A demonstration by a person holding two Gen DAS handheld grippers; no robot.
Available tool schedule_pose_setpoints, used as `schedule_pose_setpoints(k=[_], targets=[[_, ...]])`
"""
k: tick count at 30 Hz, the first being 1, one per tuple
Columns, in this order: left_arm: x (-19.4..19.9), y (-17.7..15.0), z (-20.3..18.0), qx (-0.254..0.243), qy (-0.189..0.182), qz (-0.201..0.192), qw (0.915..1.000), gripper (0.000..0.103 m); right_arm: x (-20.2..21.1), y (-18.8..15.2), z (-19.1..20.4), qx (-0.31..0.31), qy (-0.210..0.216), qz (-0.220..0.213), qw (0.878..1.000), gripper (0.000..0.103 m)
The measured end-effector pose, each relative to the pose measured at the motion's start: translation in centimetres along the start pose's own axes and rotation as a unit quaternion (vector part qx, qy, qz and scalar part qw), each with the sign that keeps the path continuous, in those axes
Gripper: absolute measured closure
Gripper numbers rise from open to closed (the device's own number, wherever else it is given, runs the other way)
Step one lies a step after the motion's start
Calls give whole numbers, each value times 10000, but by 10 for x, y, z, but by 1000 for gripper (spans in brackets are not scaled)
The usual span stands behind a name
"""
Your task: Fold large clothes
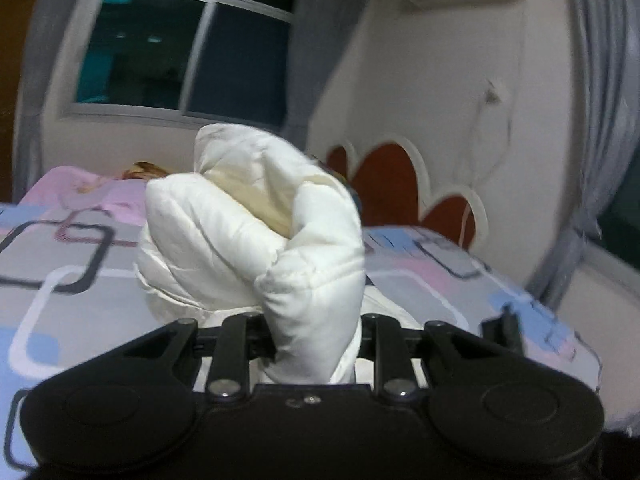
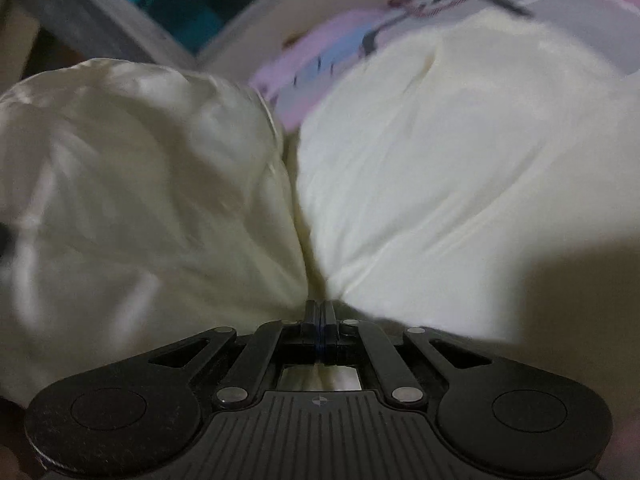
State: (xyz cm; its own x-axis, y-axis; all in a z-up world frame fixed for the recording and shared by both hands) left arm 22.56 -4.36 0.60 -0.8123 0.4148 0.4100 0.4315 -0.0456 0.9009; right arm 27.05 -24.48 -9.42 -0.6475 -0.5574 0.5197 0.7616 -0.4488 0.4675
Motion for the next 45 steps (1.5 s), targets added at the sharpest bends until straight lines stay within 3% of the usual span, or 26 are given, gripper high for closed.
schedule_pose_setpoints(k=[5,9,11,13,17,20,25,29,31,34,35,36,38,40,42,45], targets=[[-35,-5,-56,-262,-64,346,9990,79,67,30,-44,-63,-369,-464,9982,103],[-69,-21,-94,-436,-89,675,9967,67,106,34,-79,-273,-507,-574,9967,103],[-90,-31,-104,-288,-195,931,9950,60,118,34,-93,-350,-549,-531,9965,103],[-110,-42,-111,-53,-378,1132,9928,39,123,32,-100,-355,-600,-488,9964,103],[-143,-66,-110,432,-476,1470,9871,37,133,28,-119,-409,-783,-424,9952,103],[-161,-79,-110,435,-372,1601,9854,36,134,31,-133,-511,-932,-354,9937,103],[-154,-72,-109,452,-369,1704,9837,36,137,35,-145,-722,-968,-338,9921,103],[-133,-58,-102,762,-533,1639,9821,34,131,44,-139,-652,-1099,-350,9912,103],[-111,-45,-95,956,-699,1490,9817,23,127,47,-140,-619,-1203,-350,9902,103],[-70,-21,-76,1178,-860,1024,9840,19,129,47,-135,-588,-1321,-391,9887,103],[-60,-17,-68,1188,-786,876,9859,19,131,46,-132,-607,-1341,-422,9882,100],[-50,-14,-56,1168,-646,707,9885,20,135,46,-129,-619,-1366,-507,9874,69],[-42,-17,-27,1068,-188,584,9924,28,147,45,-116,-485,-1298,-914,9861,21],[-49,-31,0,1138,161,847,9898,54,156,46,-98,-284,-1151,-1113,9867,22],[-55,-46,21,1386,264,1003,9849,57,164,48,-73,-44,-950,-1321,9867,28],[-62,-57,27,1428,352,1141,9825,58,168,55,-32,419,-709,-1476,9856,28]])
Point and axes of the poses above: each gripper's, at about its wrist camera, not at the fingertips, and x roughly against the way its jaws point, z to its left, y to its top, the point moved 3 cm from there along -x, roughly the way its jaws point, and after that the axes turned 7 degrees about y, right-handed, at the moved point
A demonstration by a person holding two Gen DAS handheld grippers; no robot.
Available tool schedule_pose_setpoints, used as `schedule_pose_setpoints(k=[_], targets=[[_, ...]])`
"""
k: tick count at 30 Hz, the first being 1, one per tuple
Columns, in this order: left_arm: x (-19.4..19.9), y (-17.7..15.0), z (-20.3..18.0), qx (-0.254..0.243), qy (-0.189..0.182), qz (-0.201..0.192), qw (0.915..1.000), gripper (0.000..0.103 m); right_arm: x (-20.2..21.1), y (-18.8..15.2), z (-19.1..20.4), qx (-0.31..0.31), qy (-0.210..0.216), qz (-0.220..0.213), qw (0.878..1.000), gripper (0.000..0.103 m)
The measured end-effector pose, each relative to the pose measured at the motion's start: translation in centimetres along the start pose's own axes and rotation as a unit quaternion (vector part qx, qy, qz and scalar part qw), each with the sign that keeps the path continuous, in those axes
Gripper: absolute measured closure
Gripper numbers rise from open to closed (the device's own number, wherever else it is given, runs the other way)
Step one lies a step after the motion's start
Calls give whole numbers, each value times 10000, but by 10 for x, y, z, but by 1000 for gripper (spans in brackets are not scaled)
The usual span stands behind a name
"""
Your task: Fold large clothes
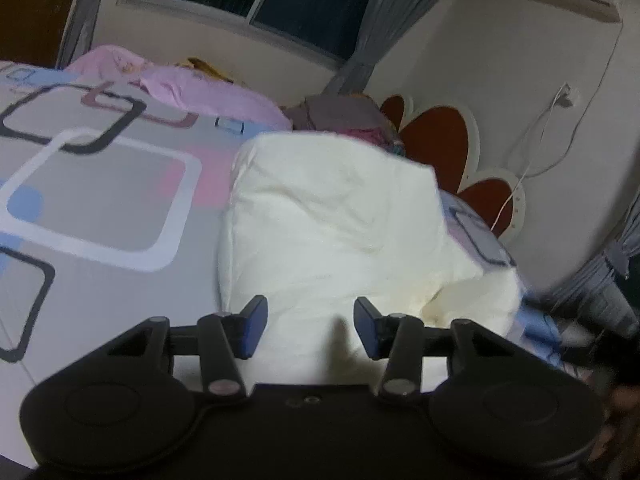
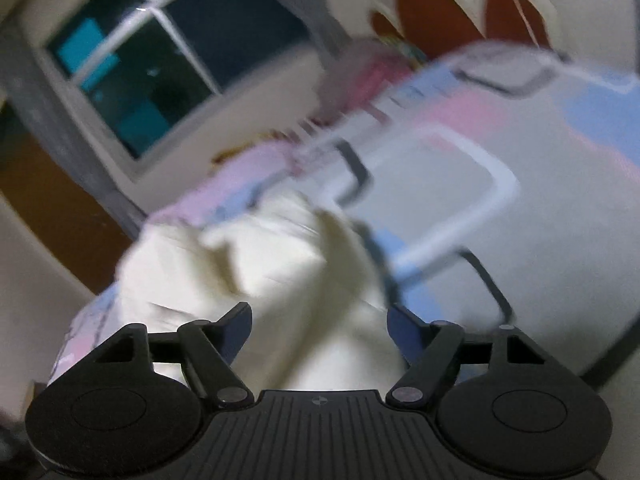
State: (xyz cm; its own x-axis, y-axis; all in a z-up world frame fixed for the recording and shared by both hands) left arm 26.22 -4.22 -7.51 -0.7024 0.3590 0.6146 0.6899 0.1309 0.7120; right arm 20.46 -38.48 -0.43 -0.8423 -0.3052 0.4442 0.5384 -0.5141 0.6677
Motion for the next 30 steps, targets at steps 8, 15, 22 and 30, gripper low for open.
schedule_pose_setpoints(k=[8,15,22,30], targets=[[-19,-1,-2,-62,-131,62,9999,59,-35,-13,73,1371,-35,615,9886,59],[-35,-2,-5,-198,-330,120,9992,59,-47,-45,47,1956,-651,1123,9721,79],[-62,-13,-38,-1105,-275,401,9927,57,-74,-83,-15,1178,-847,1519,9777,79],[-66,-16,-44,-1332,-14,486,9899,59,-80,-73,-25,1019,-769,1625,9784,73]])
Point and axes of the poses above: each gripper's, at about its wrist camera, not at the fingertips, and x roughly against the way its jaws point, z to its left, y to its top, the point moved 3 cm from there along -x, roughly the way its jaws point, and after that the axes turned 7 degrees about y, right-handed, at the moved point
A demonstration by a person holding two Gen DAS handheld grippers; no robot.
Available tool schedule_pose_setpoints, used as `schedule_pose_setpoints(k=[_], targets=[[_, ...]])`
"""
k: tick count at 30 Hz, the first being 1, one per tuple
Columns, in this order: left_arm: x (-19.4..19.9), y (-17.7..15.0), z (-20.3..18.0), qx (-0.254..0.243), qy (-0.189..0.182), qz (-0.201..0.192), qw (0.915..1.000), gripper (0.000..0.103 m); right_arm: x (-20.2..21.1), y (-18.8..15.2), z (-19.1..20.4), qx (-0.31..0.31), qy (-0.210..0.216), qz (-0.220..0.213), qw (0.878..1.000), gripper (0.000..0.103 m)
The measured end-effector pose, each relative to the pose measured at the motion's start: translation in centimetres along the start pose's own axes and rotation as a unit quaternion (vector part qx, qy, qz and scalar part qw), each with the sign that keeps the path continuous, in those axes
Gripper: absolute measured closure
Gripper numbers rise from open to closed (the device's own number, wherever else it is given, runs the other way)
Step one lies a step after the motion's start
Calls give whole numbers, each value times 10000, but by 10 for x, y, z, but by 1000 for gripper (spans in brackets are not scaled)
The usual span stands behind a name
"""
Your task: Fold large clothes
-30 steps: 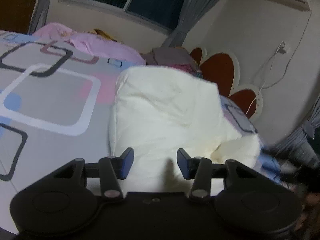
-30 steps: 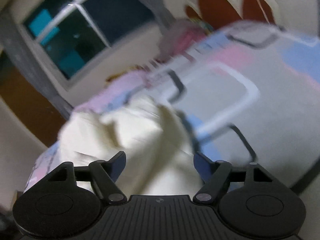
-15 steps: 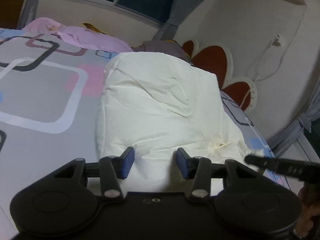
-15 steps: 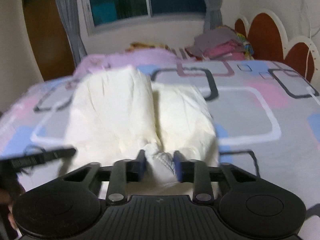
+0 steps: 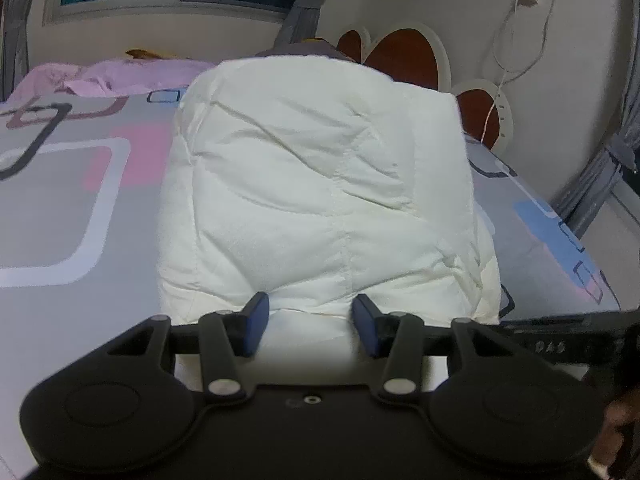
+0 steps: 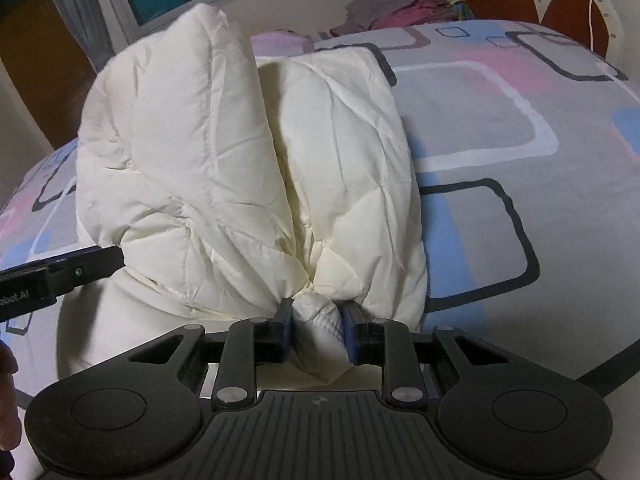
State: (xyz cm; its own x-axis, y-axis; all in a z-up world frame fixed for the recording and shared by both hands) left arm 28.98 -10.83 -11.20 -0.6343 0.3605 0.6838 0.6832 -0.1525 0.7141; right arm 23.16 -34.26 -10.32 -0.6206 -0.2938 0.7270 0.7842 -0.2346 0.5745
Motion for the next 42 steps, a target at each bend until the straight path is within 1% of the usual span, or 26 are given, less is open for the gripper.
schedule_pose_setpoints(k=[1,2,3,4,5,6,8,10,11,13,14,16,18,19,20,21,23,24,26,28,30,33,37,42], targets=[[6,2,0,7,40,-18,10000,55,9,4,-1,-20,2,-59,10000,68],[14,4,3,42,93,-74,9999,53,20,9,-1,-15,44,-204,9998,56],[24,7,7,90,147,-216,9996,45,32,15,0,28,104,-394,9992,40],[34,10,11,134,173,-419,9989,38,43,19,4,102,128,-591,9981,35],[44,15,18,193,213,-684,9972,36,53,30,8,209,206,-796,9964,35],[50,19,25,241,283,-831,9958,36,57,40,11,249,304,-892,9952,35],[51,32,44,357,392,-999,9936,39,57,64,18,297,556,-1053,9924,35],[43,46,59,515,419,-1060,9922,47,48,89,30,470,651,-1137,9903,35],[38,52,67,590,399,-1089,9915,48,38,102,36,557,704,-1146,9894,35],[23,64,79,767,333,-1051,9909,48,18,122,43,540,841,-1038,9896,35],[16,68,84,841,257,-1036,9907,48,5,132,44,465,1022,-900,9896,35],[4,73,87,887,188,-1004,9908,48,-13,147,45,380,1181,-734,9896,35],[-10,79,87,865,56,-907,9921,56,-30,154,44,382,1375,-491,9885,35],[-16,81,82,832,-3,-876,9927,56,-35,152,44,416,1451,-464,9874,36],[-21,83,78,776,-70,-863,9932,56,-36,153,44,495,1524,-478,9859,60],[-24,85,72,703,-118,-858,9938,56,-38,153,41,497,1419,-448,9876,76],[-26,90,57,434,-257,-954,9942,56,-32,149,36,485,1177,-604,9900,77],[-29,92,49,269,-277,-954,9947,56,-31,146,32,511,987,-634,9918,77],[-43,96,35,45,-320,-829,9960,56,-36,138,24,547,696,-590,9943,77],[-62,97,29,-1,-282,-614,9977,54,-44,135,13,472,542,-519,9961,77],[-77,98,26,16,-285,-444,9986,54,-54,134,3,404,403,-452,9973,77],[-95,97,20,-98,-189,-218,9995,54,-67,130,-8,273,388,-334,9983,77],[-111,94,17,-366,-86,0,9993,54,-86,122,-22,54,448,-232,9987,74],[-122,88,17,-415,27,106,9991,54,-97,113,-25,45,462,-236,9986,73]])
Point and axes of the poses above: each gripper's, at about its wrist camera, not at the fingertips, and x roughly against the way its jaws point, z to its left, y to its top, the point moved 3 cm from there along -x, roughly the way its jaws point, and after that the axes turned 7 degrees about y, right-handed, at the moved point
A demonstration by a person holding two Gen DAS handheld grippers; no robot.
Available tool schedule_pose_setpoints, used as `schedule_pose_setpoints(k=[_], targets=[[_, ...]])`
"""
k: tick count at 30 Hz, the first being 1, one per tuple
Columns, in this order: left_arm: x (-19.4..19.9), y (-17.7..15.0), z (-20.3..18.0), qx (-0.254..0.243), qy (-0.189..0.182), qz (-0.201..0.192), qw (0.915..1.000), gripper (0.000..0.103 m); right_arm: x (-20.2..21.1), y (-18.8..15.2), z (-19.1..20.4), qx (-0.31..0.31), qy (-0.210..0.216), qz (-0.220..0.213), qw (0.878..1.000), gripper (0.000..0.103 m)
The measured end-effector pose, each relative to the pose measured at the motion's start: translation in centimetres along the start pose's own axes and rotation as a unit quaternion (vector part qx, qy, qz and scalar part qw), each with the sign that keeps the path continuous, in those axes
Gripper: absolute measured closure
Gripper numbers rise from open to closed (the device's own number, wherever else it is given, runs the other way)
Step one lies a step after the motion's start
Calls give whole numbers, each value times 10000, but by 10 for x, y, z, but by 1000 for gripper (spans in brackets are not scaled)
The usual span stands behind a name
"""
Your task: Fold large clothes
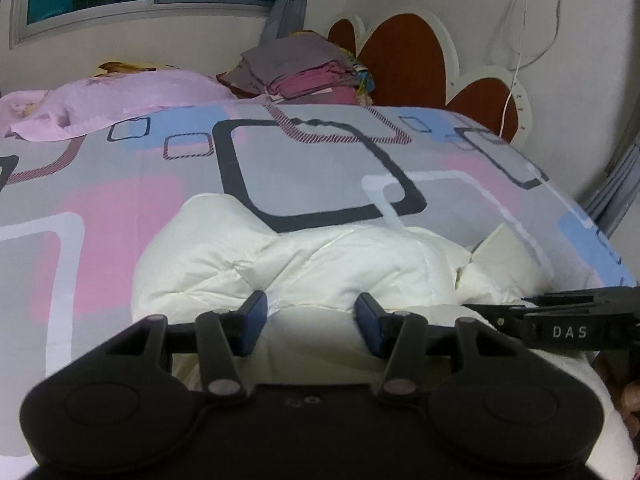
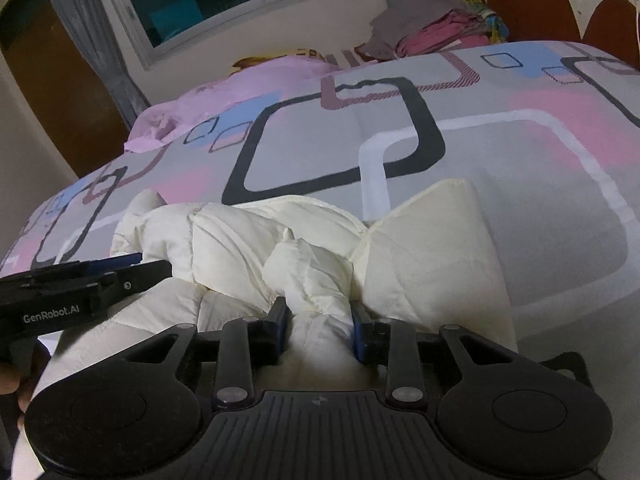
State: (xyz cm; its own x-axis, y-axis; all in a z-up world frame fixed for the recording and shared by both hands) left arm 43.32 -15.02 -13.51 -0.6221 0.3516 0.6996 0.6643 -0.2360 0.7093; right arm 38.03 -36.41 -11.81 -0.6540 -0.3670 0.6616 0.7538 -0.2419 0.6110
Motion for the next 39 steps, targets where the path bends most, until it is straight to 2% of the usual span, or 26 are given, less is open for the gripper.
schedule_pose_setpoints(k=[10,11,12,14,15,16,19,20,21,24,30,35,39], targets=[[6,3,-3,-225,103,193,9995,52,4,7,-2,-11,125,135,9998,70],[10,4,-3,-230,131,199,9995,51,9,9,-1,4,86,134,9999,62],[15,5,-3,-227,167,193,9994,47,15,11,2,54,37,115,9999,49],[31,5,-3,-177,214,99,9996,41,31,13,8,233,-50,33,9997,32],[43,3,-2,-128,225,19,9997,32,42,14,11,317,-53,-74,9995,32],[53,1,-1,-94,196,-89,9997,31,52,14,14,368,-20,-179,9992,32],[88,-9,0,28,50,-301,9995,40,85,12,26,488,130,-432,9978,33],[98,-13,-3,76,7,-354,9993,42,94,10,32,562,214,-464,9971,42],[106,-17,-5,107,-45,-392,9992,45,97,7,37,614,256,-421,9969,51],[125,-31,-17,149,-130,-495,9986,48,97,-7,51,878,172,-137,9959,52],[116,-67,-34,-102,-80,-79,9999,48,77,-47,50,973,-98,432,9943,52],[98,-86,-33,-79,74,65,9999,47,59,-78,41,962,-215,290,9947,52],[93,-88,-38,-171,196,96,9996,48,56,-78,40,918,-271,331,9949,52]])
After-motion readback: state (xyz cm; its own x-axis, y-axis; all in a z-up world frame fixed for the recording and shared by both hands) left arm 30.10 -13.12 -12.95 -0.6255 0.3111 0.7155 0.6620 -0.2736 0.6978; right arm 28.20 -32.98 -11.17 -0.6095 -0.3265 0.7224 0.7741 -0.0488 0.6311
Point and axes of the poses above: each gripper's, at about its wrist camera, not at the fingertips, and x roughly against the way its jaws point, z to its left, y to its top, the point moved 3 cm from there along -x, roughly the way its jaws point, and after that the axes turned 7 degrees about y, right-handed, at the moved point
